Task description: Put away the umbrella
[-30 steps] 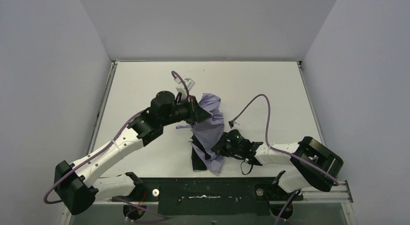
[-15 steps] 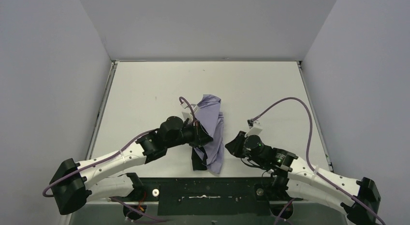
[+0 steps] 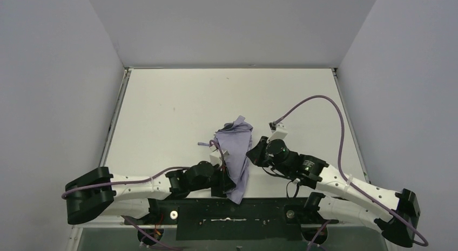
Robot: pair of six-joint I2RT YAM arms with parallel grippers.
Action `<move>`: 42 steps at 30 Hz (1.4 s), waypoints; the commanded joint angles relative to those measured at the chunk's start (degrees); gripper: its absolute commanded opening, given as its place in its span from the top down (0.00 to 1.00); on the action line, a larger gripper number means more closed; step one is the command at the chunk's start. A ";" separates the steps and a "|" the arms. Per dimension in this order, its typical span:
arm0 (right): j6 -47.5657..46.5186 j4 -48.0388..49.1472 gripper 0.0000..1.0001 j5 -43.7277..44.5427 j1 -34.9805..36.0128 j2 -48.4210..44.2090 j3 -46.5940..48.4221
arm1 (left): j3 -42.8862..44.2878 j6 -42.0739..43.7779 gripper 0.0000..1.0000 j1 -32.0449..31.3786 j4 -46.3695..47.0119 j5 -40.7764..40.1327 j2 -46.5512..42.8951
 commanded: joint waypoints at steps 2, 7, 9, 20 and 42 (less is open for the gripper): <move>1.31 9.83 1.00 -3.86 -0.41 5.57 0.98 | -2.64 -3.47 1.00 -2.70 12.78 -3.75 4.46; 3.64 17.15 1.00 -7.34 -0.49 10.21 -1.39 | -4.18 -4.92 1.00 -4.07 17.85 -4.40 8.61; 5.05 19.83 1.00 -8.84 -0.42 11.89 -2.98 | -4.31 -5.12 1.00 -4.72 18.80 -4.51 9.75; 9.47 32.96 1.00 -11.20 0.35 21.60 -12.86 | -3.90 -4.48 1.00 -6.59 20.39 -5.16 11.46; 11.37 32.03 1.00 -3.09 2.45 27.81 -22.80 | 34.94 3.92 0.33 13.57 -46.30 -11.69 -7.83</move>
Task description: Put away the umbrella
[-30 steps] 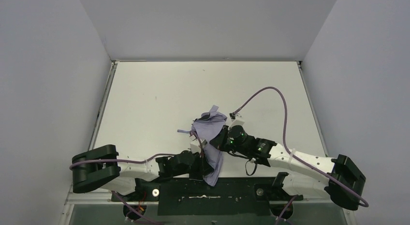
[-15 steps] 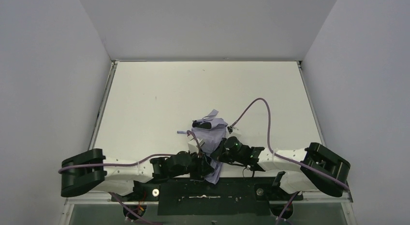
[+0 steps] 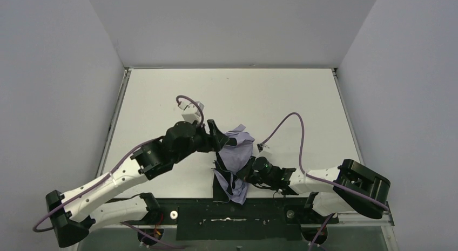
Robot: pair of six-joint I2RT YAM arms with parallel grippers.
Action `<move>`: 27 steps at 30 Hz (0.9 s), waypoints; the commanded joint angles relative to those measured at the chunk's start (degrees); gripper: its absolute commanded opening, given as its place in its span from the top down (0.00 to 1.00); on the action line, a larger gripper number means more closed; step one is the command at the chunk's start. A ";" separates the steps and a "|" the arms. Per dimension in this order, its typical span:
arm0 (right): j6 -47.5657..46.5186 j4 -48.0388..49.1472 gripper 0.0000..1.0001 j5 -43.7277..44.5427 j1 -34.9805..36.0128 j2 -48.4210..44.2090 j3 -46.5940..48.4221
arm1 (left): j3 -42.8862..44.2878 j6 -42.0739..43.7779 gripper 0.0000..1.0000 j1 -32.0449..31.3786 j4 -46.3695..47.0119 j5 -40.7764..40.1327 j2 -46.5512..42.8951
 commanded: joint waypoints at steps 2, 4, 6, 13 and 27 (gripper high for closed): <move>-1.69 -7.38 1.00 4.68 0.16 1.79 -2.34 | 10.69 1.59 0.32 2.22 -9.47 1.51 10.09; -1.65 -7.75 1.00 4.81 0.15 1.31 -2.42 | 13.38 0.83 0.32 3.12 -8.69 2.78 13.81; -1.73 -8.31 1.00 4.97 0.15 0.83 -2.43 | 15.87 -0.54 0.32 3.67 -8.27 4.50 17.18; -1.73 -8.74 1.00 5.09 0.17 0.12 -2.60 | 14.44 -6.86 0.35 3.71 0.00 9.27 21.98; -1.82 -8.47 1.00 4.71 0.18 0.32 -2.52 | 13.80 -9.03 0.36 4.88 7.59 13.19 28.01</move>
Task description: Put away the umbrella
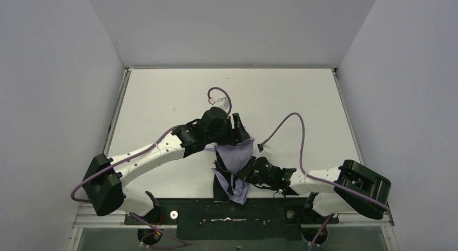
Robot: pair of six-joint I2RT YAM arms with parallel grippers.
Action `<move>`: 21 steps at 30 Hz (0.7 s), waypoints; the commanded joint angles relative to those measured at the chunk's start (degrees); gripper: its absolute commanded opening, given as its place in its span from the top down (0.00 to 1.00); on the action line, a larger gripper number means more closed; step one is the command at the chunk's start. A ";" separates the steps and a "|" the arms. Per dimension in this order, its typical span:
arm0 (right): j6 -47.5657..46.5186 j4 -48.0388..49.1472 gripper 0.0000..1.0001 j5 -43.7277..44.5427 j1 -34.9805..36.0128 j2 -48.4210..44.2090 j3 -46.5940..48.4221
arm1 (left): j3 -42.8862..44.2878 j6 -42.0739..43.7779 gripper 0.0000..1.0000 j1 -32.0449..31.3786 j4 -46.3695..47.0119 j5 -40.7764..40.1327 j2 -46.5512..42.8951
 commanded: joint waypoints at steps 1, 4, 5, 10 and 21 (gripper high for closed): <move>-1.89 -8.42 1.00 4.30 0.15 0.77 -2.23 | 0.31 -0.82 0.36 0.40 4.57 1.78 -0.07; -2.04 -8.47 1.00 3.93 0.17 0.79 -2.02 | -0.34 -0.89 0.36 0.45 4.87 1.61 0.04; -2.12 -8.51 1.00 3.81 0.17 0.92 -1.93 | -0.53 -0.97 0.36 0.41 5.05 1.60 0.11; -2.84 -9.23 1.00 3.35 0.17 0.94 -1.04 | -1.44 -1.75 0.36 0.42 6.26 2.04 0.64; -3.10 -10.43 1.00 3.45 0.15 -0.35 -0.39 | -3.14 -2.18 0.37 0.51 8.23 2.25 1.37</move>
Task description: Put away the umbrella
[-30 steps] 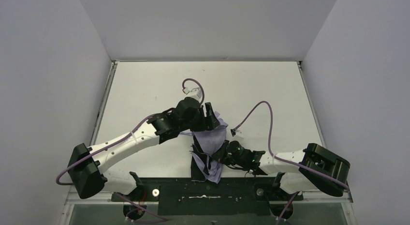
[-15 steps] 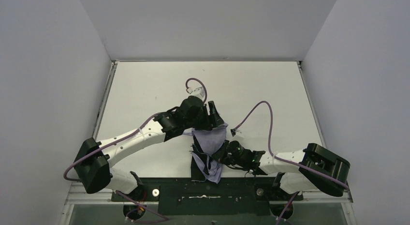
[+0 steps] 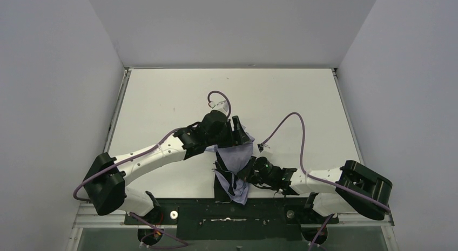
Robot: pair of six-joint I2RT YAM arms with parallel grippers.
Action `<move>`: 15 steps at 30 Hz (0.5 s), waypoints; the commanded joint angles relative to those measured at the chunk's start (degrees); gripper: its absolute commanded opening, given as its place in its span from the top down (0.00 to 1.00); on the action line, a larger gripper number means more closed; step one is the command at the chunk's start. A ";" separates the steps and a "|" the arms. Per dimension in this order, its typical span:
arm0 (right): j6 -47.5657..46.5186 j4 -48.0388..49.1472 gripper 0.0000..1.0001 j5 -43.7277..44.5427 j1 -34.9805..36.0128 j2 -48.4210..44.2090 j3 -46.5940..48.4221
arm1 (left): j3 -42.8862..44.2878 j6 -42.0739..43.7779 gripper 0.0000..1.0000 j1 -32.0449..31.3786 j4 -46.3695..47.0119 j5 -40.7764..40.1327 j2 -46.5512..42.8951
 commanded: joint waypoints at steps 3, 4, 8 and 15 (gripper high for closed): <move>-2.48 -9.31 1.00 3.56 0.16 0.02 -0.54 | 0.26 -0.67 0.37 0.38 5.71 1.43 1.25; -2.48 -9.40 1.00 3.51 0.19 -0.01 -0.56 | 0.21 -0.75 0.37 0.46 6.26 1.43 1.45; -2.48 -9.42 1.00 3.51 0.14 -0.01 -0.62 | 0.08 -1.19 0.40 0.87 8.45 2.13 1.85; -2.48 -8.99 1.00 3.38 0.17 0.38 -0.69 | -0.01 -0.94 0.52 1.63 10.47 2.57 1.45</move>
